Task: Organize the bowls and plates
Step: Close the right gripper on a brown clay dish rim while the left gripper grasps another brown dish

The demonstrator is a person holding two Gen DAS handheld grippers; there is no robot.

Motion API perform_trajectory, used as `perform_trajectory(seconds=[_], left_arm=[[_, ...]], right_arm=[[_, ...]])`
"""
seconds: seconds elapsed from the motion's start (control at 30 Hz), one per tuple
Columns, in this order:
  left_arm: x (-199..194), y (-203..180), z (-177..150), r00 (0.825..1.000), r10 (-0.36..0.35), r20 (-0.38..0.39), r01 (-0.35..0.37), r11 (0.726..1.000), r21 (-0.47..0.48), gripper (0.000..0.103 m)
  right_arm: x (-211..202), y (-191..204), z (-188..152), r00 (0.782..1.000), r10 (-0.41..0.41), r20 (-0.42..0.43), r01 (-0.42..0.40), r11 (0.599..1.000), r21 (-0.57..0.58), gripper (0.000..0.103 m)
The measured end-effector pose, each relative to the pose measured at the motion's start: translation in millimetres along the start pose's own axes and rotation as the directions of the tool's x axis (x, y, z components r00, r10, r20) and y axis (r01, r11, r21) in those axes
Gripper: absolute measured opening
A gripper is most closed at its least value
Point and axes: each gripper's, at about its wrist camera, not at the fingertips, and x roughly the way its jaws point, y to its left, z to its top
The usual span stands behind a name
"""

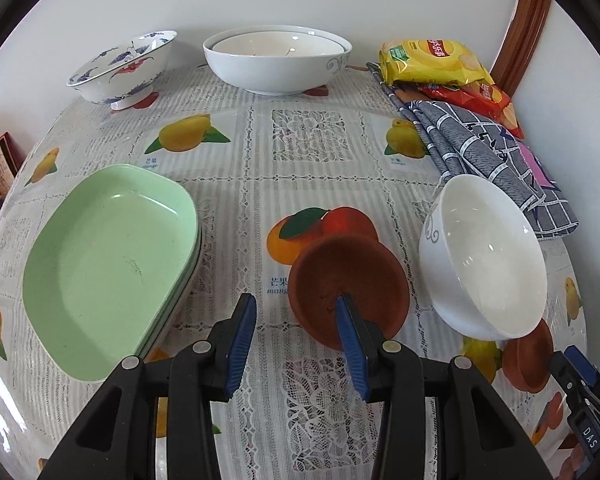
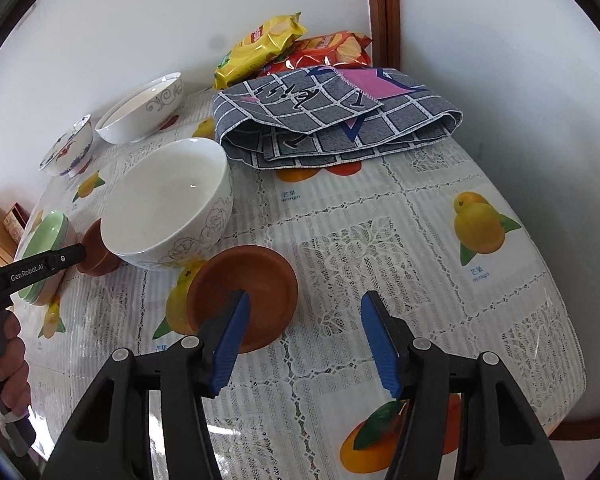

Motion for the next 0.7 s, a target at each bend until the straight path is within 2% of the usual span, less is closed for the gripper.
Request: perform_trajectory(seconds=[0.2, 0.33, 0.5, 0.7], left_arm=[[15.8, -0.7, 5.6, 0.999, -0.008, -0.031, 0.007, 1.000, -0.014, 0.040], [23.8, -1.9, 8.1, 0.999, -0.005, -0.048, 0.005, 1.000, -0.007, 0.040], [30.3, -0.8, 10.8, 0.998, -0.014, -0.057, 0.014, 1.000, -0.012, 0.039], [32.2, -1.2, 14.2, 0.998, -0.029, -0.053, 0.029, 1.000, -0.004, 0.029]], right_arm=[[15.1, 0.0, 0.8, 0.999, 0.030, -0.030, -0.030, 0.999, 0.011, 0.046], [26.6, -0.3, 1.5, 0.997, 0.050, -0.065, -0.049, 0.998, 0.025, 0.032], [32.7, 1.3, 3.2, 0.997, 0.053, -0.064, -0.051, 0.998, 0.033, 0.027], [38.8, 3.0, 6.5, 0.996, 0.059, -0.067, -0.056, 0.997, 0.046, 0.015]])
